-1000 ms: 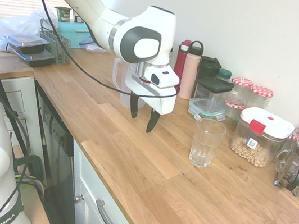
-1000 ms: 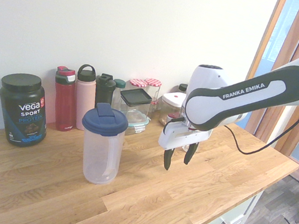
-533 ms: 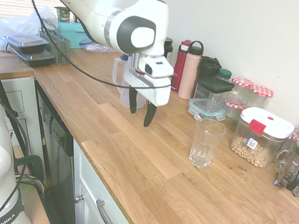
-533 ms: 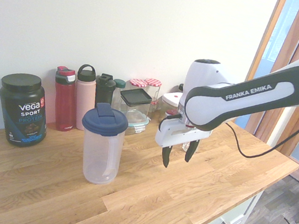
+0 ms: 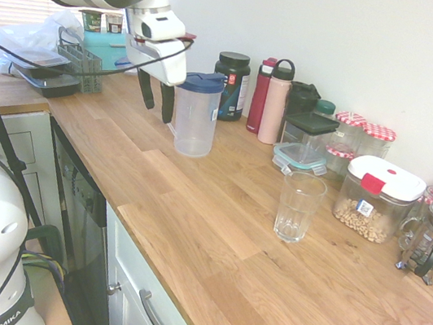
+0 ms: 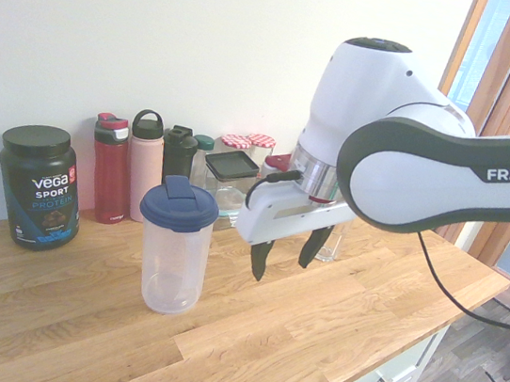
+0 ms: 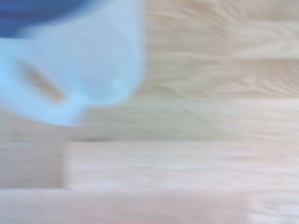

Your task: Pour me some water

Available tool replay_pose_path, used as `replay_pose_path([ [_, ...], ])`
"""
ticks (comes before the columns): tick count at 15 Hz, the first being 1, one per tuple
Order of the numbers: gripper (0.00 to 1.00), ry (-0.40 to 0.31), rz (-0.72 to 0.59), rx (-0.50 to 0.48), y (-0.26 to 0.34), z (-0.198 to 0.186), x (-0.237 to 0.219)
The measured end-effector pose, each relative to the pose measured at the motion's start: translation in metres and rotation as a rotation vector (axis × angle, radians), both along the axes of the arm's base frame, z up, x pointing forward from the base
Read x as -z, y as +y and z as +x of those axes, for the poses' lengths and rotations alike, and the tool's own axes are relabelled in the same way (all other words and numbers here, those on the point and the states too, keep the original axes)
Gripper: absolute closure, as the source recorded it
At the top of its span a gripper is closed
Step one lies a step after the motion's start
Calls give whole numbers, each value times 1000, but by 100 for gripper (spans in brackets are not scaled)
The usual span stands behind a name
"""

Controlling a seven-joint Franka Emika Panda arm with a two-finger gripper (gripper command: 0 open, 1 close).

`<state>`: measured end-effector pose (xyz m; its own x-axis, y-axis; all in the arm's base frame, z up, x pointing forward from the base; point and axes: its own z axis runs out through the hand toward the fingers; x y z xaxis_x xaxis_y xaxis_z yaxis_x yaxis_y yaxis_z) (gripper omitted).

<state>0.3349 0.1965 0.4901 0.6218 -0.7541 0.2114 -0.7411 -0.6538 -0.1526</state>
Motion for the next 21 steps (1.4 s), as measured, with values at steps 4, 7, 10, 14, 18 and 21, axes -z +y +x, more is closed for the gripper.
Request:
replay_pose_path([
  [4, 0, -73, 20, -20, 62, 9, 0],
  [7, 100, -116, 9, -22, 73, 35, 13],
  [10, 100, -133, -10, 24, 74, 56, 28],
  [14, 100, -160, -9, 104, 72, 76, 38],
  [18, 100, -169, 17, 144, 70, 85, 42],
  [21, 100, -172, 17, 150, 67, 87, 42],
])
